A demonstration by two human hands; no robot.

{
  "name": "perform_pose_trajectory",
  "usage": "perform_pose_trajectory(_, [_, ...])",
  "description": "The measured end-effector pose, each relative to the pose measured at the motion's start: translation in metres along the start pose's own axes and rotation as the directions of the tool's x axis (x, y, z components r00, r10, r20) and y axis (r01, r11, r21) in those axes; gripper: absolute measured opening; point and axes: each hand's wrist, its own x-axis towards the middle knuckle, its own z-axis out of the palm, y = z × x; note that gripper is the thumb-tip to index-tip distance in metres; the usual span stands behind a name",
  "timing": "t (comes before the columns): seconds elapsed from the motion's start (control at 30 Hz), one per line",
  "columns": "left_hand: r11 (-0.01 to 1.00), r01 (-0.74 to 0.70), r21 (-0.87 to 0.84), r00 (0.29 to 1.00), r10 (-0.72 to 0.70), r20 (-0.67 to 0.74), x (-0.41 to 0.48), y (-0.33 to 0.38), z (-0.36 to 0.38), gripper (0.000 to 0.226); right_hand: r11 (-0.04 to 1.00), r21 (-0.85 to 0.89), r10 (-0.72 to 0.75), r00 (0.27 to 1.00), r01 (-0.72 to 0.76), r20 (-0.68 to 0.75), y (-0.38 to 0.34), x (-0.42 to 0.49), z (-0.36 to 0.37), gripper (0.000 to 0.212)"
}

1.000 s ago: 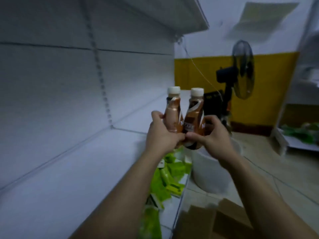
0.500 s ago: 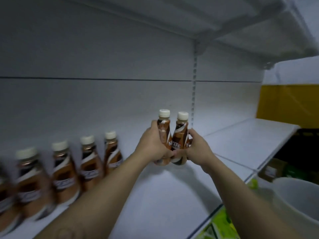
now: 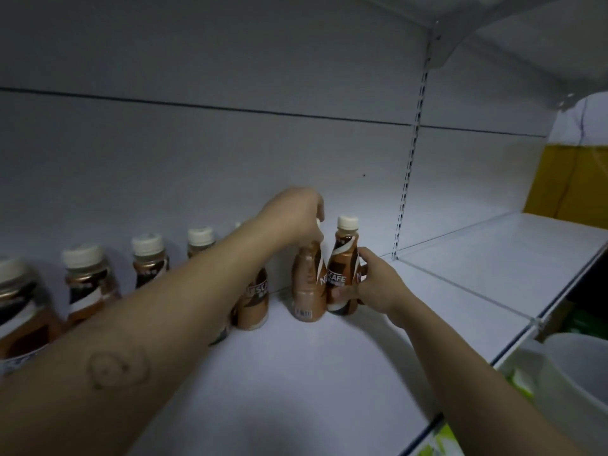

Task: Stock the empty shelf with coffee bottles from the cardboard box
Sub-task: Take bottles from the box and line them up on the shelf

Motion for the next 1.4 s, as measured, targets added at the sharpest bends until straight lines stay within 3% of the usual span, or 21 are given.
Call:
perform_pose_trajectory(0.23, [0.988, 0.014, 0.156, 0.995, 0.001, -0.097, 0.003, -0.018, -0.004, 0.029, 1.0, -0.003, -0.008, 1.0, 0.008, -0.02, -0.012, 0.015, 0.027, 0.066])
perform_pose_trajectory(0.5, [0.97, 0.042, 0.241, 0.998, -0.029, -0.06, -0.001, -0.024, -0.011, 0.026, 0.999, 0.025, -0.033, 0.998, 0.034, -0.051, -0.007, 0.021, 0.056, 0.062])
perform_pose_trajectory(0.77, [0.95, 0.05, 0.309, 0.995, -0.021, -0.096, -0.009, -0.022, -0.004, 0.03, 0.998, -0.029, -0.051, 0.992, 0.054, 0.118, -0.003, 0.013, 0.053, 0.105])
perform_pose_trajectory(0.9, [0.897, -0.042, 0.441, 0.973, 0.137, -0.186, -0.021, -0.013, 0.006, 0.044, 0.992, -0.125, -0.019, 0.998, 0.027, 0.067, -0.013, 0.001, 0.026, 0.117])
perform_pose_trajectory(1.1, [0.93, -0.292, 0.224, 0.935, 0.326, -0.137, -0.033, 0.062, 0.034, 0.054, 0.951, -0.297, -0.143, 0.977, 0.09, -0.16, -0.006, -0.051, -0.063, 0.093])
perform_pose_trajectory(1.27, [0.866, -0.5, 0.0, 0.863, 0.498, -0.078, -0.042, 0.155, 0.087, 0.059, 0.911, -0.398, -0.027, 0.947, -0.109, -0.321, 0.04, -0.128, -0.144, 0.09])
perform_pose_trajectory(1.4, [0.771, -0.624, -0.129, 0.775, 0.631, 0.019, -0.06, 0.23, 0.147, 0.063, 0.878, -0.367, 0.125, 0.888, -0.307, -0.443, 0.088, -0.204, -0.194, 0.091])
